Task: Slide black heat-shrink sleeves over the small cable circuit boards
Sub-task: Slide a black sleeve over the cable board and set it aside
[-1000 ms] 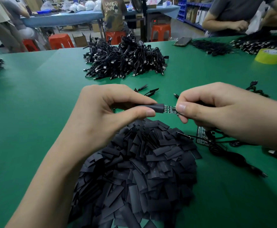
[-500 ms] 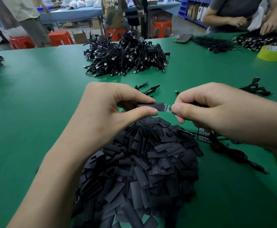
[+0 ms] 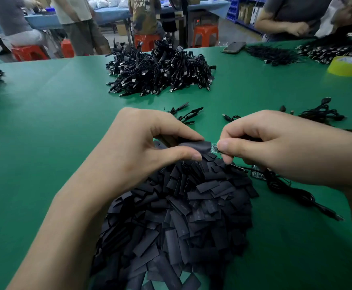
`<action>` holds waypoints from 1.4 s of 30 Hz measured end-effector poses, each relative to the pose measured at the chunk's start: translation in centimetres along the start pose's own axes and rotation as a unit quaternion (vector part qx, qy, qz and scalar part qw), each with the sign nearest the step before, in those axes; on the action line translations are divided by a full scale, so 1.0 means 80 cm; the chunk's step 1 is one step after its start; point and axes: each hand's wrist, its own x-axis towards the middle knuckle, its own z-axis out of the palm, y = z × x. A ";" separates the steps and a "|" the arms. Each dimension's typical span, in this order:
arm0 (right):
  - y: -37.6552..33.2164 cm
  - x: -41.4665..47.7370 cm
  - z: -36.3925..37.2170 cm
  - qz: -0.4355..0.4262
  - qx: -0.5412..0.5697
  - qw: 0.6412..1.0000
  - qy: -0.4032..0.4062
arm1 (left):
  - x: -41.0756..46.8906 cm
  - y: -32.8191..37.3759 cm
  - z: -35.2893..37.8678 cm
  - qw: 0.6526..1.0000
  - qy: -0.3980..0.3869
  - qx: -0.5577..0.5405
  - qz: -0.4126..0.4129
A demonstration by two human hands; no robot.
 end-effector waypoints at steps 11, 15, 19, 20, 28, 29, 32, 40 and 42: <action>0.005 -0.004 -0.005 0.019 0.024 0.999 -0.013 | -0.001 -0.002 0.000 1.000 0.006 -0.019 -0.002; 0.008 -0.004 -0.007 0.012 0.019 1.000 -0.019 | -0.001 -0.001 0.000 0.999 -0.005 -0.033 -0.009; 0.009 -0.003 -0.005 0.006 0.026 1.000 -0.013 | -0.001 0.001 0.004 1.000 -0.002 -0.028 -0.003; 0.008 -0.002 -0.003 0.002 0.031 0.999 -0.013 | -0.001 0.002 0.005 1.000 0.000 -0.025 -0.001; 0.012 0.005 0.003 -0.024 0.108 0.994 0.019 | 0.001 0.004 0.007 1.000 0.015 -0.026 0.000; 0.014 0.005 0.002 -0.027 0.119 0.992 0.031 | 0.000 0.004 0.006 0.999 0.026 -0.026 -0.005; 0.017 0.005 -0.001 -0.058 0.122 0.988 0.078 | 0.000 0.002 0.004 0.998 0.061 -0.026 -0.019; 0.011 0.007 0.000 -0.125 0.027 0.975 0.180 | 0.000 0.008 0.004 0.992 0.094 -0.068 -0.039; 0.009 0.007 -0.001 -0.135 0.039 0.972 0.187 | 0.001 0.008 0.004 0.992 0.092 -0.072 -0.042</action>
